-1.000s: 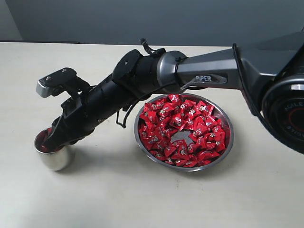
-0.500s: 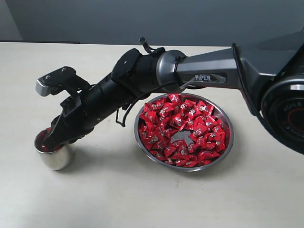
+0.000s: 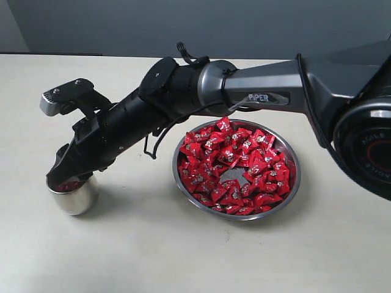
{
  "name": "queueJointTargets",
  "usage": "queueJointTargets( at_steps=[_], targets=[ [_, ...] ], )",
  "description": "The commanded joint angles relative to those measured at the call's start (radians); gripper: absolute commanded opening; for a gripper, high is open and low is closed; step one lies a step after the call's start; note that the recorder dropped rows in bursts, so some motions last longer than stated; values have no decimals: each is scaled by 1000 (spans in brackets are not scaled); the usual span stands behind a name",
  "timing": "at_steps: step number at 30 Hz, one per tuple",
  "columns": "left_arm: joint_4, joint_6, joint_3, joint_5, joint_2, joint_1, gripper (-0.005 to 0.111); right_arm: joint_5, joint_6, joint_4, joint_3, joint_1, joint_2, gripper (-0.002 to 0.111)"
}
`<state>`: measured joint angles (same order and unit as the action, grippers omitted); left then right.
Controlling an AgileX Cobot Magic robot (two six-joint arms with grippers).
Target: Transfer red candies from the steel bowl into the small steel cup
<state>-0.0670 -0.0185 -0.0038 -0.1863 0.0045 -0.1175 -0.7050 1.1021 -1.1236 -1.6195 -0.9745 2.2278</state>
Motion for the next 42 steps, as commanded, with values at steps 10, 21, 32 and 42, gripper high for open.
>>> queueJointTargets(
  at_steps=[10, 21, 32, 42],
  targets=[
    [-1, -1, 4, 6, -4, -1, 0, 0, -8, 22, -64, -5, -2, 39],
    [-1, -1, 4, 6, -4, -1, 0, 12, -92, 95, -92, -3, -4, 39],
    [-1, -1, 4, 7, -4, -1, 0, 121, -154, 196, -92, -3, -84, 39],
    [-1, -1, 4, 7, -4, -1, 0, 193, -293, 365, -92, -3, -141, 39]
  ],
)
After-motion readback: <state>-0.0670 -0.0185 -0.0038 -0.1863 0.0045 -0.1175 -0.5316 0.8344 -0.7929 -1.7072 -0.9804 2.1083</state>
